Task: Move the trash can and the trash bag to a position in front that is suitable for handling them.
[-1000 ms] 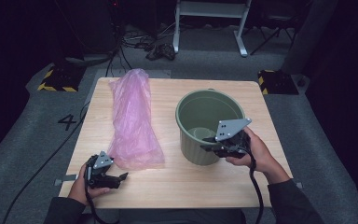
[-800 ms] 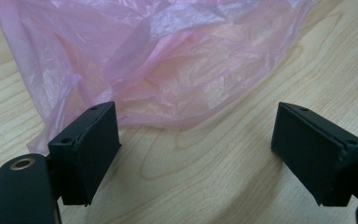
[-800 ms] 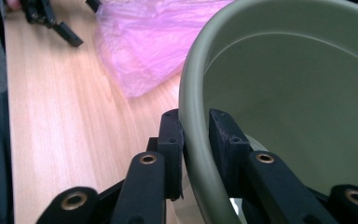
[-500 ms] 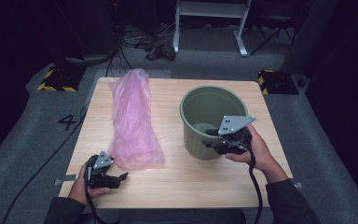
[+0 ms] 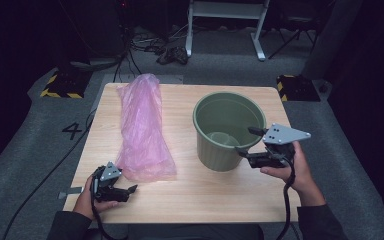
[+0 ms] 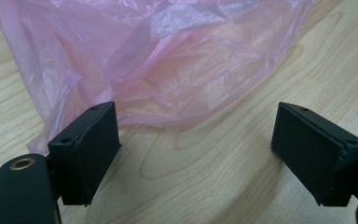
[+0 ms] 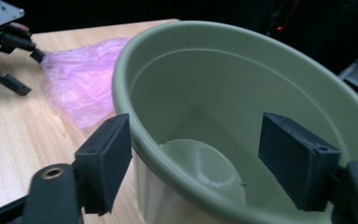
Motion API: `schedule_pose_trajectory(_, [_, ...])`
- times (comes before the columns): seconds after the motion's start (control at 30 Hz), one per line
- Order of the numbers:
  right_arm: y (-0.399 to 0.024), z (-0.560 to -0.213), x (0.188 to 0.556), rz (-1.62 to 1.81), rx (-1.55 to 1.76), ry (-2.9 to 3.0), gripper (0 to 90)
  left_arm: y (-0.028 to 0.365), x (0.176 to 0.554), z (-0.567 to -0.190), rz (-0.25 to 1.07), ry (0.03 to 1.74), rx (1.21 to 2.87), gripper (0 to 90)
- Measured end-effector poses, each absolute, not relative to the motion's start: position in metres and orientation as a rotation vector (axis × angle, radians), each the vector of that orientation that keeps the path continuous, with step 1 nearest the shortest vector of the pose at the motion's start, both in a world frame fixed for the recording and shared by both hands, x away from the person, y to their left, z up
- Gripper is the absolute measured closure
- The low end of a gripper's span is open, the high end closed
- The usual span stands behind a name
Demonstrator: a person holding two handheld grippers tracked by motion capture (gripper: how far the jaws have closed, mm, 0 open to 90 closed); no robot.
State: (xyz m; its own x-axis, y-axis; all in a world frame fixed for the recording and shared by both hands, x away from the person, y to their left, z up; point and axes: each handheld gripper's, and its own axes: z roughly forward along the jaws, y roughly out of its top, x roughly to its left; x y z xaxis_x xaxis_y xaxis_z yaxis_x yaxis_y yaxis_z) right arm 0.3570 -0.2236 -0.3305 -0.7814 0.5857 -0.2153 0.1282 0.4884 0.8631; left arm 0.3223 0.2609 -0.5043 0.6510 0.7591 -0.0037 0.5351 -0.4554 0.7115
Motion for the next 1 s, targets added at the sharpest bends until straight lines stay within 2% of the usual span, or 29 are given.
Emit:
schedule_pose_trajectory(0.47, [-0.266,-0.352,0.341,1.214,0.697,2.191,24.1,0.26,0.322,-0.504,0.412,0.999,2.166,15.0])
schedule_pose_trajectory(0.9, [-0.286,-0.424,0.349,1.114,0.826,2.255,25.6,0.252,0.322,-0.504,0.409,0.985,2.161,20.8])
schedule_pose_trajectory(1.0, [-0.294,-0.436,0.351,1.121,0.882,2.247,26.2,0.251,0.323,-0.503,0.42,0.975,2.154,28.5])
